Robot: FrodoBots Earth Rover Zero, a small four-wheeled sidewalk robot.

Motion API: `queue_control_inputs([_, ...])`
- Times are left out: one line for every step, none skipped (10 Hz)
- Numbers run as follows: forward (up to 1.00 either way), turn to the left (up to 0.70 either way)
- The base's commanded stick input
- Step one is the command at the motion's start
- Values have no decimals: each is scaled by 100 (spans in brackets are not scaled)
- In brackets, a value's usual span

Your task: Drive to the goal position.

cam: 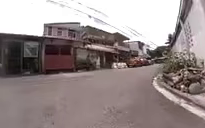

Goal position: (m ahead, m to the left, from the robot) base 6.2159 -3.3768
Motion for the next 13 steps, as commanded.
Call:
queue_control_inputs([100, -15])
queue_control_inputs([100, 0])
queue_control_inputs([100, 0])
queue_control_inputs([100, 0])
queue_control_inputs([100, 0])
queue_control_inputs([100, 0])
queue_control_inputs([100, 0])
queue_control_inputs([100, 0])
queue_control_inputs([100, 0])
queue_control_inputs([100, 0])
queue_control_inputs([100, 0])
queue_control_inputs([100, -22])
queue_control_inputs([100, -40])
